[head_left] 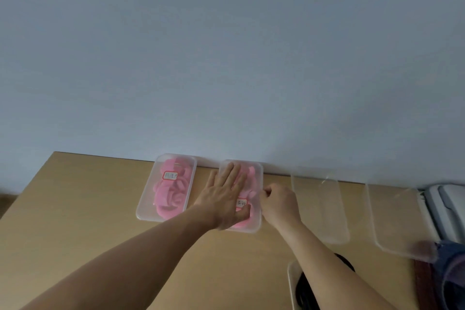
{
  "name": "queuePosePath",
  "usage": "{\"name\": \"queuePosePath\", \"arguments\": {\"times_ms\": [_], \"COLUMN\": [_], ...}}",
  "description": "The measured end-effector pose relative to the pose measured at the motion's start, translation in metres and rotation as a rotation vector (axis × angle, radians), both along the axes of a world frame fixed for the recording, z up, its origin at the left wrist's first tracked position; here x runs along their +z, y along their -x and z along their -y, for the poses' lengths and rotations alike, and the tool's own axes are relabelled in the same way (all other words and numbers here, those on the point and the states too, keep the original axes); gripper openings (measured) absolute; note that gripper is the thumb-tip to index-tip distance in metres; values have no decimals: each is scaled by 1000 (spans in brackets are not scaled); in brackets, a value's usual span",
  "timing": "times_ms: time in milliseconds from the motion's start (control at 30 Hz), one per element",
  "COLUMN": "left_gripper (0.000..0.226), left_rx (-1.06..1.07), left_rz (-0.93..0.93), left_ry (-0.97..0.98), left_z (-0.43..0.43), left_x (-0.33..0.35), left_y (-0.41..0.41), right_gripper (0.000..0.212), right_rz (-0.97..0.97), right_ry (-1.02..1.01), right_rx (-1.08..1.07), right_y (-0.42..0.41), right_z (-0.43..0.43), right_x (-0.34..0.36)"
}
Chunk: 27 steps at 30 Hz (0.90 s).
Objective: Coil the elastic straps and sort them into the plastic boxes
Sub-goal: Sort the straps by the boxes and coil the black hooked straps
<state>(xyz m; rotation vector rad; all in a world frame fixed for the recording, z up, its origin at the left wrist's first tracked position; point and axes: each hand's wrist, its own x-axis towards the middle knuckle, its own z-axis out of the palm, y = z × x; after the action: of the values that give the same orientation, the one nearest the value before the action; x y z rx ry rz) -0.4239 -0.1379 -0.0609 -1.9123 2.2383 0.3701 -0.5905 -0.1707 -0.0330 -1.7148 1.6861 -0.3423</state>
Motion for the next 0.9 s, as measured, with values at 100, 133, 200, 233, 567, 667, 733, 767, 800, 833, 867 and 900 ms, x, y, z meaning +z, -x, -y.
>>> {"name": "queuePosePath", "arguments": {"times_ms": [100, 133, 200, 233, 567, 667, 733, 767, 800, 833, 867, 900], "left_gripper": [82, 80, 72, 66, 38, 38, 38, 38, 38, 37, 37, 36], "left_rx": [53, 69, 74, 66, 14, 1, -14, -15, -14, -17, -24, -33], "left_rz": [-4, -19, -59, -84, -594, -648, -644, -645, -647, -643, -633, -615], "left_ry": [-56, -47, 55, 119, -90, -153, -158, -155, -155, -158, -166, -177], "left_z": [1, 1, -1, -4, -76, -97, -108, -112, -115, -117, -118, -119], "left_x": [15, 22, 35, 42, 66, 59, 58, 58, 59, 61, 62, 62], "left_y": [7, 10, 18, 22, 77, 89, 95, 98, 101, 103, 105, 107], "right_gripper": [25, 21, 15, 15, 26, 25, 27, 28, 29, 29, 28, 29], "right_rz": [4, 13, 26, 16, -104, -126, -147, -149, -150, -152, -147, -128], "right_ry": [1, 19, 78, 110, 188, 160, 123, 101, 84, 76, 76, 78], "right_rx": [38, 39, 38, 40, -63, -124, -159, -174, -179, -170, -142, -94], "right_y": [4, 8, 20, 28, 110, 135, 149, 154, 158, 160, 159, 158], "right_z": [-3, -6, -11, -14, -104, -132, -147, -153, -159, -164, -169, -174], "right_x": [9, 13, 20, 25, 58, 57, 55, 53, 51, 49, 48, 46]}}
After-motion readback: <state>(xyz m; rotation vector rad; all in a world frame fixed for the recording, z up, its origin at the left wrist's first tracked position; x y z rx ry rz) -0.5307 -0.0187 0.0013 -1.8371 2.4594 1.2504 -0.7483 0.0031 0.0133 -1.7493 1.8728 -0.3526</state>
